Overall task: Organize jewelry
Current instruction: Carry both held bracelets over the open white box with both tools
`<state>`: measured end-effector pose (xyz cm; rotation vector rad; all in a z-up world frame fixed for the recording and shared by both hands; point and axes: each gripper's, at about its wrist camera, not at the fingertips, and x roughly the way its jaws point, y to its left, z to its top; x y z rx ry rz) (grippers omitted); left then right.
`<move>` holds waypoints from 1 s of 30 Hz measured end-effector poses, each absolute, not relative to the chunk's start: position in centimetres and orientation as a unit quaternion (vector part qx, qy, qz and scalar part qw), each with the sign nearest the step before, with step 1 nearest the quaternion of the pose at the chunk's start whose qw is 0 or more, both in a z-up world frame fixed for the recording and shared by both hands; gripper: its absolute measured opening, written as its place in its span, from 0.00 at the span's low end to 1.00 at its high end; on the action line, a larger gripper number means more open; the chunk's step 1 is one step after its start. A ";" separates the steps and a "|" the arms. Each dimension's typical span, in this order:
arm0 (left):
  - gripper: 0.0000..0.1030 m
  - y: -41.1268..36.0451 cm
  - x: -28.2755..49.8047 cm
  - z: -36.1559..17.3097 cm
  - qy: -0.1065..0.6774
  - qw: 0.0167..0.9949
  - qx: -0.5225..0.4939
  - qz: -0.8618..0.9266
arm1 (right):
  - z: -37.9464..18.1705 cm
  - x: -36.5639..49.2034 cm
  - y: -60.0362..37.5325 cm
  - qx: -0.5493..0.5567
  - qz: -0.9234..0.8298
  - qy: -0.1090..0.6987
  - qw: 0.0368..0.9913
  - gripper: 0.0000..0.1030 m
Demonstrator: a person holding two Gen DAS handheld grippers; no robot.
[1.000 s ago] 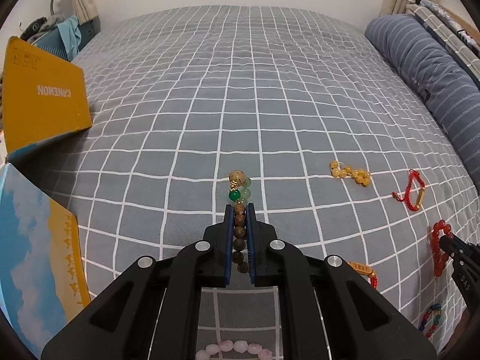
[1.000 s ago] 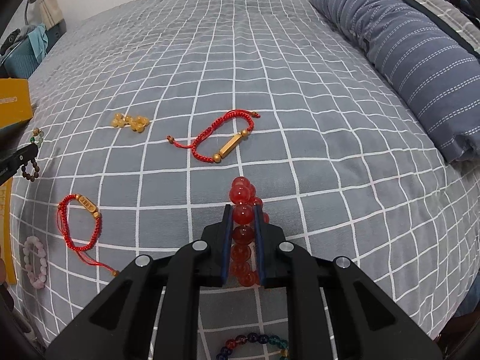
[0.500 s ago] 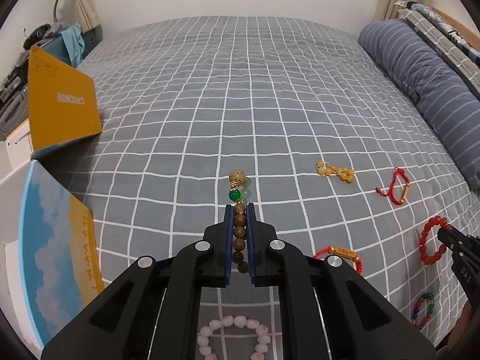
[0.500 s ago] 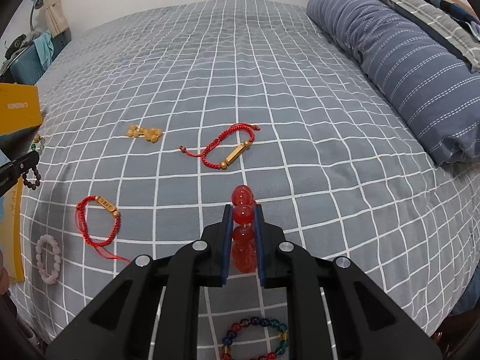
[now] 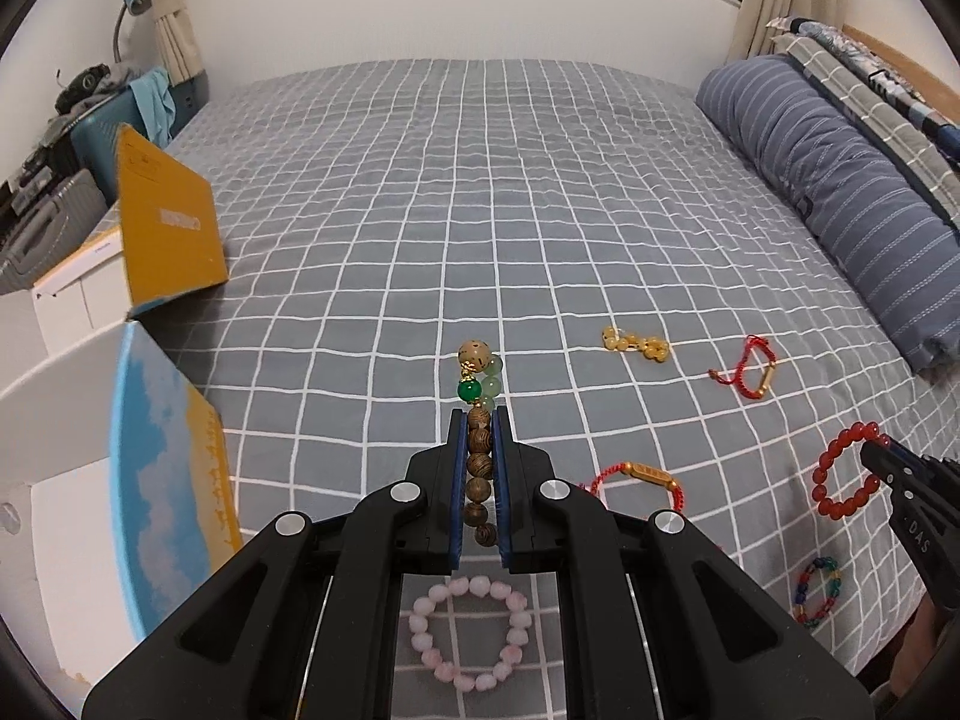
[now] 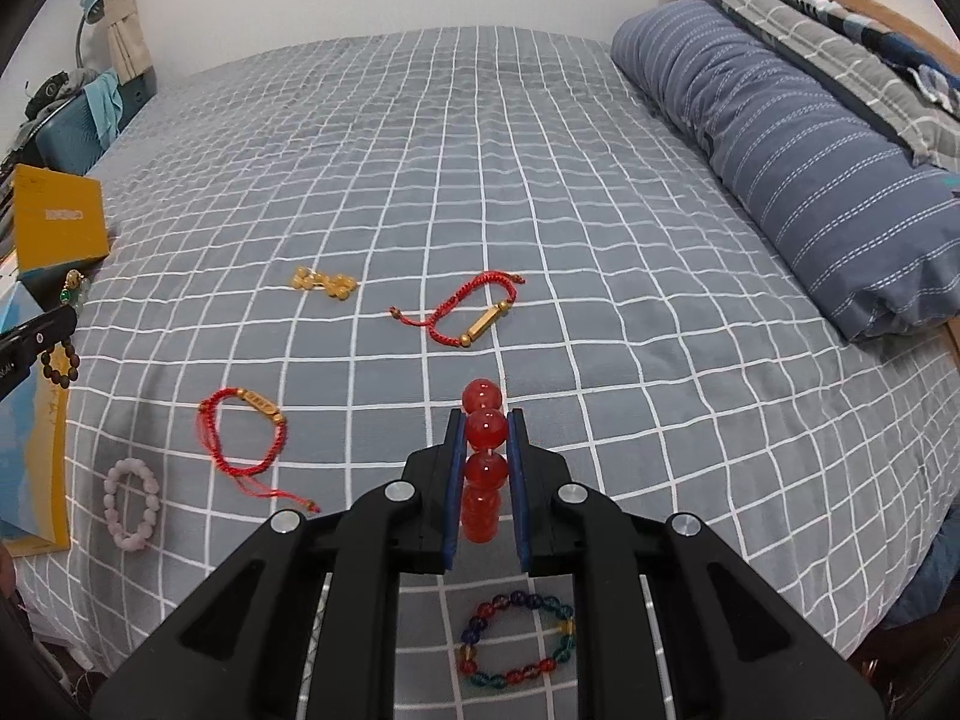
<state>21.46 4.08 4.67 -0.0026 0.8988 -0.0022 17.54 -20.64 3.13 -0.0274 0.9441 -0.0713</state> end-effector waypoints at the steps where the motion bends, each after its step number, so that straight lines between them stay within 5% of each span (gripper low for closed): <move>1: 0.07 4.1 21.1 5.0 0.433 0.901 -0.001 -0.002 | 3.5 17.3 -20.5 -0.013 -0.033 0.452 0.891 0.12; 30: 0.07 12.6 11.4 11.7 0.397 0.917 -0.017 0.043 | 11.6 11.5 -10.8 -0.022 0.039 0.391 0.919 0.12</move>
